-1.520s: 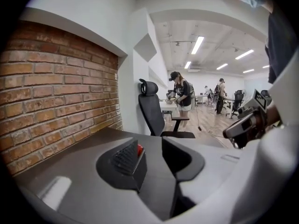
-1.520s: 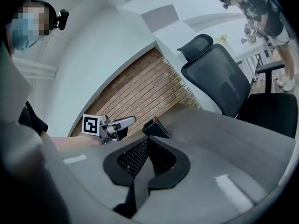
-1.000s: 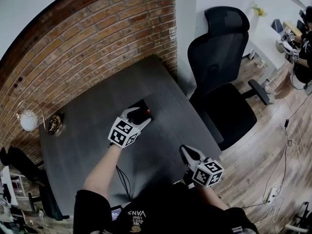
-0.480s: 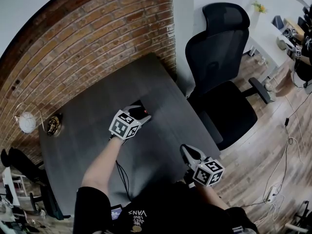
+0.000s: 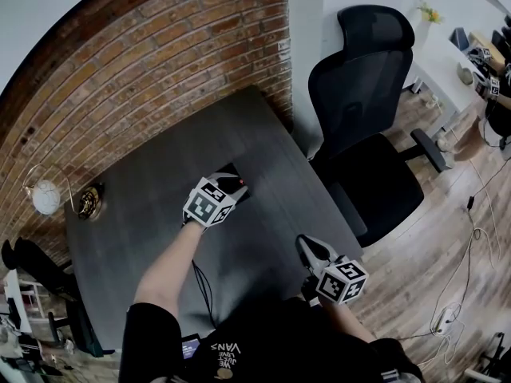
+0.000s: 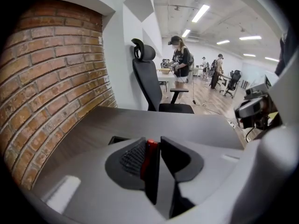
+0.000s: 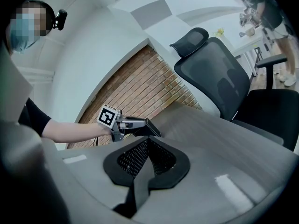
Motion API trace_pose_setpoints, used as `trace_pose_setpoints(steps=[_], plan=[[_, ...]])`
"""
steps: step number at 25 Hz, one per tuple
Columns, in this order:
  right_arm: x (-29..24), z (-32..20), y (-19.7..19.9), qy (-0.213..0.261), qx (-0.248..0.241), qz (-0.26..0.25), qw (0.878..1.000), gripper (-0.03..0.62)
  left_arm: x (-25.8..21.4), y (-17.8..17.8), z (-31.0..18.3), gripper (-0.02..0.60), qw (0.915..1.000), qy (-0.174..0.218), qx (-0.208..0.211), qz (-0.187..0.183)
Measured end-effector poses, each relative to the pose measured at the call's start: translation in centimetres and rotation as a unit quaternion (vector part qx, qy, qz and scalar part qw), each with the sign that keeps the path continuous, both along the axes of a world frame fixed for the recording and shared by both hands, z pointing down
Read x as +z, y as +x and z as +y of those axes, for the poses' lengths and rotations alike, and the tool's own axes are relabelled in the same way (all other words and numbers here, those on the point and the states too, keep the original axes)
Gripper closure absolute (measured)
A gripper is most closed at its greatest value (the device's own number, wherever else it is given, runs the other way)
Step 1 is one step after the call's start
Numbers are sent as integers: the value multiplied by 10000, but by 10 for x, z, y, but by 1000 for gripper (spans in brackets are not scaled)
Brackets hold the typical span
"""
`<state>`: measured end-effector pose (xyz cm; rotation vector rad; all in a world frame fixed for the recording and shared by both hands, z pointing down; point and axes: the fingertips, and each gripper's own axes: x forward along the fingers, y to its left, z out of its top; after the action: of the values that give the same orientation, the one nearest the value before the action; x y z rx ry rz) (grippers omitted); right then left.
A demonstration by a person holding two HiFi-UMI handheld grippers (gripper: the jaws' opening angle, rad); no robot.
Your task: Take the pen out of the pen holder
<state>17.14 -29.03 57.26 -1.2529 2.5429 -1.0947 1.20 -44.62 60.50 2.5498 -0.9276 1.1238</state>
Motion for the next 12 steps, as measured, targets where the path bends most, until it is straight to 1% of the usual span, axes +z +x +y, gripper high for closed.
trace_pose_setpoints(steps=[4, 12], plan=[[0, 0, 1, 2, 30, 8, 10000, 592, 0, -1, 0, 430, 10000, 15, 23, 2], [2, 3, 1, -14, 67, 23, 10000, 592, -1, -1, 2, 430, 9998, -123, 55, 115]])
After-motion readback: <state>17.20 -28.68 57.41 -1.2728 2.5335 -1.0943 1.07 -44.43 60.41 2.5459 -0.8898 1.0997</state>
